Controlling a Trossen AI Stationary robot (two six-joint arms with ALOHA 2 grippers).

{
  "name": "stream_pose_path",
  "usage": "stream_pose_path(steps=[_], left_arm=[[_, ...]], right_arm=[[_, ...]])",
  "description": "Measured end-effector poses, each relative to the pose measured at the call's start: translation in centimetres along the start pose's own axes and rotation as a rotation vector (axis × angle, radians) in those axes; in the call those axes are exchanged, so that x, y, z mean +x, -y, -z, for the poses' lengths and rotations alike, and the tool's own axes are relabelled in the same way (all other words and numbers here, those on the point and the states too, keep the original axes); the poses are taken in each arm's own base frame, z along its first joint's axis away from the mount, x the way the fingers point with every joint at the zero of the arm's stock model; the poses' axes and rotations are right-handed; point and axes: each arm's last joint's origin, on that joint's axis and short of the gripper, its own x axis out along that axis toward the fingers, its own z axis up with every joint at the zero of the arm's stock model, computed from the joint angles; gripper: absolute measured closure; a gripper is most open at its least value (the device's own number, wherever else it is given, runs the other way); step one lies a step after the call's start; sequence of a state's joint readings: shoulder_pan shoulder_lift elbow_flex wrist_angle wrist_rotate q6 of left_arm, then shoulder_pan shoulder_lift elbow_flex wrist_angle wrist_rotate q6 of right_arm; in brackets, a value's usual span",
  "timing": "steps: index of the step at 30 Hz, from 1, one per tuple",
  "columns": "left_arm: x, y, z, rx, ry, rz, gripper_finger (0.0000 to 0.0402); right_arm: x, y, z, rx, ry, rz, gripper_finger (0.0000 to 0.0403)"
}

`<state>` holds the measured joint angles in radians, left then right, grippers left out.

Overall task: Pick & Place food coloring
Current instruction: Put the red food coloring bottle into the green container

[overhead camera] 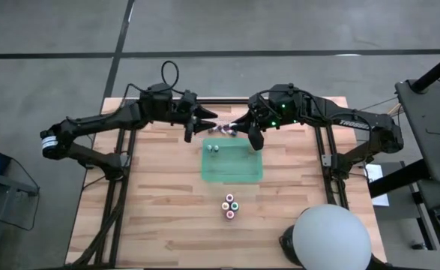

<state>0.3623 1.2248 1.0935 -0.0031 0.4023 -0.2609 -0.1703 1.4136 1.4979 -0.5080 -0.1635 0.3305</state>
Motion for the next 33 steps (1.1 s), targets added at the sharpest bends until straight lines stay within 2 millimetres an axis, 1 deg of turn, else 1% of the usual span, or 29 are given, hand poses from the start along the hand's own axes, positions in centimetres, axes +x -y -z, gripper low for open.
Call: stream_pose_path(steps=[7, 13, 20, 24, 26, 33], left_arm=[[-2.2, 0.1, -0.2, 0.021, -0.043, -0.049, 0.0229], [-3.3, 0.0, 0.1, 0.029, -0.078, -0.157, 0.0229], [-3.4, -0.1, 0.3, 0.024, -0.102, -0.174, 0.0229], [-3.4, -0.1, 0.4, 0.023, -0.103, -0.187, 0.0229], [-3.4, -0.1, 0.4, 0.023, -0.103, -0.188, 0.0229], [-3.4, -0.2, 0.4, 0.018, -0.104, -0.202, 0.0229]], right_arm=[[0.0, 0.0, 0.4, 0.009, -0.045, -0.017, 0.0351], [0.0, 0.2, 0.9, 0.03, -0.101, 0.003, 0.0351], [0.0, 0.3, 1.1, 0.039, -0.117, 0.011, 0.0351], [-0.2, 0.2, 0.7, 0.042, -0.135, 0.029, 0.0351], [-0.3, 0.5, 0.6, 0.048, -0.172, 0.05, 0.0351], [1.5, 1.2, 1.2, 0.016, -0.36, 0.111, 0.0351]])
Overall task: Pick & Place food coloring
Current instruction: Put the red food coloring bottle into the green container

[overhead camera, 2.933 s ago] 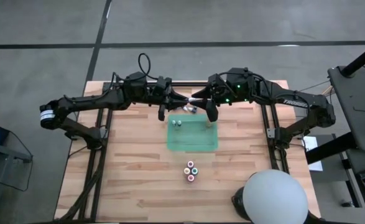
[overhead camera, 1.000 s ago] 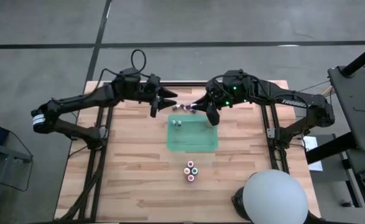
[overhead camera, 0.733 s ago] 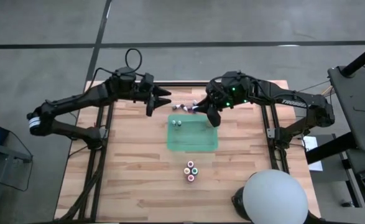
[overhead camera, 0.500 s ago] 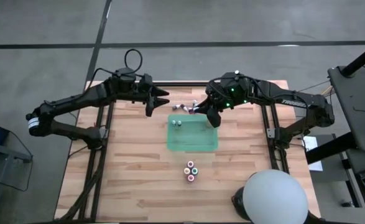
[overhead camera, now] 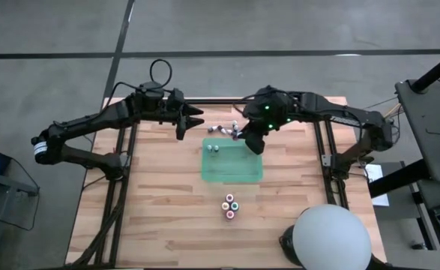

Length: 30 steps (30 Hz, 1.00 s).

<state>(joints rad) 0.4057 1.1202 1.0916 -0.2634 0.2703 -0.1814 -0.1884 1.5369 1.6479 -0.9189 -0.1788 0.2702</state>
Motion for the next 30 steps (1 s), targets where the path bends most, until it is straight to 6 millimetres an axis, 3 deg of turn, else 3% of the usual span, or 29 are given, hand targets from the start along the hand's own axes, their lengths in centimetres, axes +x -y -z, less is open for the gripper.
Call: stream_pose_path(steps=[11, 30], left_arm=[[0.0, 0.0, 0.0, -0.001, 0.001, -0.003, 0.0229], [0.1, -0.1, 0.2, -0.003, -0.005, -0.014, 0.0229]], right_arm=[[3.9, 0.5, -1.7, -0.088, -0.148, 0.033, 0.0351], [10.8, 3.3, -0.2, -0.089, -0.357, 0.077, 0.0351]])
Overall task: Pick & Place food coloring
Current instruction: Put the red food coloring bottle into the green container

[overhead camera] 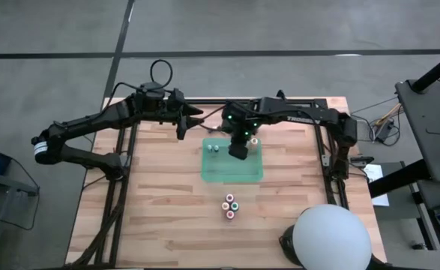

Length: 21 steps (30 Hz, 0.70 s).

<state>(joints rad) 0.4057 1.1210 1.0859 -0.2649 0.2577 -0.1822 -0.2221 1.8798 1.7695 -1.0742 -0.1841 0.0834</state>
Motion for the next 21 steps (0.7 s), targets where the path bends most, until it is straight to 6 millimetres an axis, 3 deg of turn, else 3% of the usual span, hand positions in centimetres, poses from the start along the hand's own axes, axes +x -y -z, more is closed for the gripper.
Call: stream_pose_path(steps=[13, 21], left_arm=[[0.0, 0.0, 0.0, 0.003, 0.005, -0.02, 0.0229], [0.0, -0.1, 0.0, 0.004, 0.006, -0.023, 0.0229]], right_arm=[[6.4, 2.5, -0.2, -0.006, -0.153, 0.02, 0.0351], [8.0, 4.2, -0.3, -0.002, -0.18, 0.105, 0.0351]])
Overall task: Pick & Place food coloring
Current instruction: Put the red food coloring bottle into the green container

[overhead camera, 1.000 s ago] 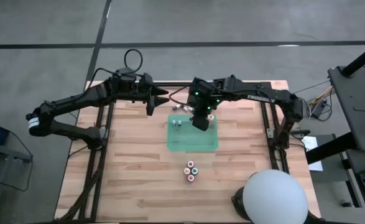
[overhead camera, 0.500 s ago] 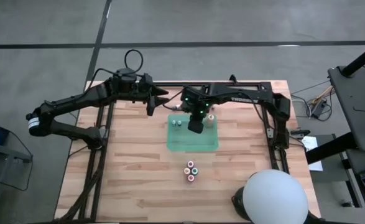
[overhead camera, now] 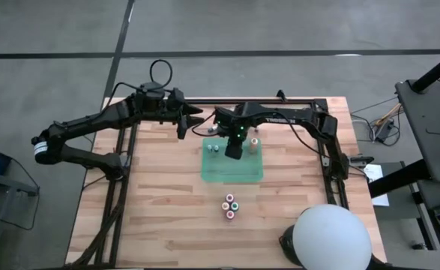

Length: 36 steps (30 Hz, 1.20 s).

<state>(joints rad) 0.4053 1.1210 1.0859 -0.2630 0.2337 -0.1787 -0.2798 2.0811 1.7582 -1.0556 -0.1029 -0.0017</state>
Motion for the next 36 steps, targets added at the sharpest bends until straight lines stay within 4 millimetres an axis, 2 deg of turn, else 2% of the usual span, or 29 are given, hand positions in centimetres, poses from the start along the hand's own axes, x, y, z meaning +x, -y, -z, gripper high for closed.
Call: stream_pose_path(steps=[14, 25, 36], left_arm=[[0.0, -0.1, 0.0, -0.001, 0.003, -0.019, 0.0229], [0.0, -0.1, 0.0, 0.0, 0.003, -0.019, 0.0229], [0.0, -0.1, 0.0, 0.0, 0.005, -0.026, 0.0229]], right_arm=[[0.8, 0.6, -0.6, -0.043, 0.047, 0.002, 0.0351], [2.3, 0.5, -0.9, -0.081, 0.033, -0.005, 0.0351], [2.3, 0.5, -1.6, -0.113, 0.1, -0.004, 0.0351]])
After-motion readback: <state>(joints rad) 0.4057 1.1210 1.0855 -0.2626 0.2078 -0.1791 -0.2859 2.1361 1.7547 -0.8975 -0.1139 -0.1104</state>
